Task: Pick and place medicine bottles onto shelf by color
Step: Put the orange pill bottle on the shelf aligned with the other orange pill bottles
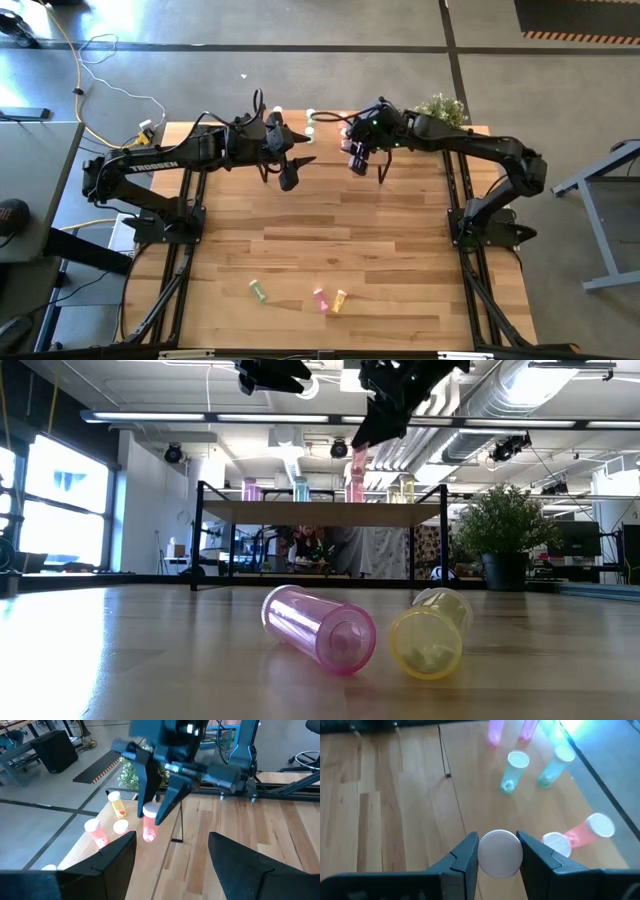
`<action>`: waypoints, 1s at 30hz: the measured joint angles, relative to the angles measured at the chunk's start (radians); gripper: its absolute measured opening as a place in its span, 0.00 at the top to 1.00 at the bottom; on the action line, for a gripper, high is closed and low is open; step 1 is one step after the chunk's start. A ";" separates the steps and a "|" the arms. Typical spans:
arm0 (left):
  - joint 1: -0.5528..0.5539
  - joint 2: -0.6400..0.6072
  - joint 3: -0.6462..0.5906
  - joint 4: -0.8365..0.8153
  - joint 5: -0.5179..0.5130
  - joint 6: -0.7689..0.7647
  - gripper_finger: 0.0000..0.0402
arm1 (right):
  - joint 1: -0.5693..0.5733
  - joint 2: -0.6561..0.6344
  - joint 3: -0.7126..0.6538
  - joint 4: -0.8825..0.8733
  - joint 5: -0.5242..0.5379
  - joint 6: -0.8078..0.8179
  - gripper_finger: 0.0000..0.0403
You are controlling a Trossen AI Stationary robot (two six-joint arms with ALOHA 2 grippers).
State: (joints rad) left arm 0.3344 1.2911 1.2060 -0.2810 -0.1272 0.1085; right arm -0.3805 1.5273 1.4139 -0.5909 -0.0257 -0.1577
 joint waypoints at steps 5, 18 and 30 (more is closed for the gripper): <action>0.000 0.000 0.000 0.000 0.000 0.000 0.41 | -0.001 0.026 0.020 -0.045 0.000 -0.001 0.74; 0.000 0.001 0.000 -0.009 -0.019 0.000 0.41 | -0.006 0.076 0.020 -0.067 0.000 -0.003 0.74; 0.000 0.001 0.000 -0.016 -0.021 0.000 0.41 | -0.009 0.103 0.018 -0.058 0.000 -0.027 0.74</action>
State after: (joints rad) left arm 0.3347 1.2922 1.2060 -0.2965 -0.1478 0.1085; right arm -0.3896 1.6306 1.4318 -0.6485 -0.0261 -0.1844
